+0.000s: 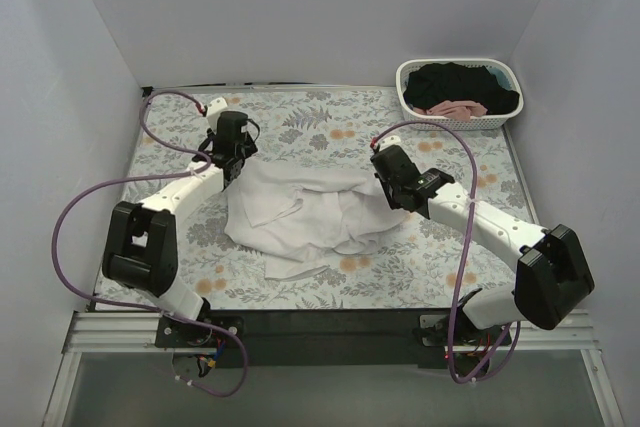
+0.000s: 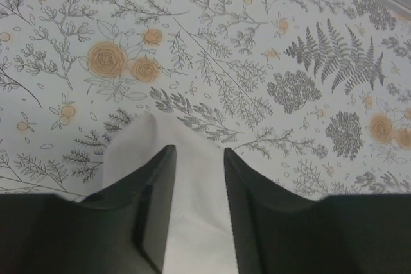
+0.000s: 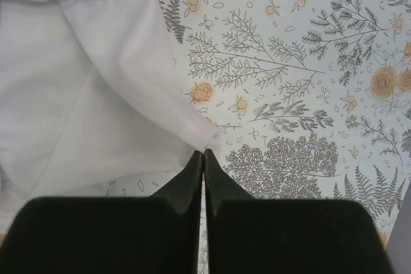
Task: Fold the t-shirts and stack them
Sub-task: Flatten the tshirt out
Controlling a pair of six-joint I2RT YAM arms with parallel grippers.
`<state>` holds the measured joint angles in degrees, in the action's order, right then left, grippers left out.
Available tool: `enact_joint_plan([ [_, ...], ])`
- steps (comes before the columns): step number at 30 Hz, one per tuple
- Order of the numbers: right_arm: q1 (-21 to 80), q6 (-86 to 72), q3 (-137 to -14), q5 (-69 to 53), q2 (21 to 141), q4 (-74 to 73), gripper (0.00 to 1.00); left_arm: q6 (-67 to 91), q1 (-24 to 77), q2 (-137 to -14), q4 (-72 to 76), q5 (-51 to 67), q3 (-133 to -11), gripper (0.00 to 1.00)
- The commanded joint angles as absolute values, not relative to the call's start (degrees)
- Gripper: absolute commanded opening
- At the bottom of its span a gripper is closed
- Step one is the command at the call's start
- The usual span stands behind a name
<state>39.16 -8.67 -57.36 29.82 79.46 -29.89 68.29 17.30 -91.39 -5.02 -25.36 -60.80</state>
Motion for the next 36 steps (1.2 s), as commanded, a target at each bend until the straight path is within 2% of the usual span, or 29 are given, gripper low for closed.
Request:
enact_joint_plan([
  [1,39.2,-7.7,-58.6,29.2,78.7,-29.0,0.01,70.2,17.1,-86.9,-9.4,-22.3,-59.9,0.38],
  [3,39.2,-7.7,-57.1,27.3,78.0,-27.7,0.01,72.4,17.1,-82.2,-11.5,-20.3,-57.6,0.45],
  [5,39.2,-8.0,-56.2,26.5,77.5,-27.0,0.01,74.3,17.1,-78.4,-14.0,-18.0,-54.6,0.46],
  [12,39.1,-8.7,-53.1,24.0,76.0,-25.0,0.01,83.6,17.6,-74.6,-25.8,-8.9,-47.2,0.33],
  [18,39.2,-9.1,-51.9,23.1,75.5,-24.0,0.01,87.2,18.0,-76.0,-25.9,-8.6,-41.9,0.24],
  [26,39.1,-8.9,-50.6,23.3,74.4,-23.7,0.01,87.8,18.1,-80.8,-24.6,-7.8,-41.4,0.17],
  [29,39.1,-9.0,-50.1,23.1,74.1,-23.6,0.01,88.2,18.0,-81.8,-24.4,-8.3,-41.0,0.17],
  [36,39.0,-8.6,-49.4,23.2,73.8,-23.5,0.01,88.6,18.0,-81.8,-23.5,-7.5,-40.2,0.24],
])
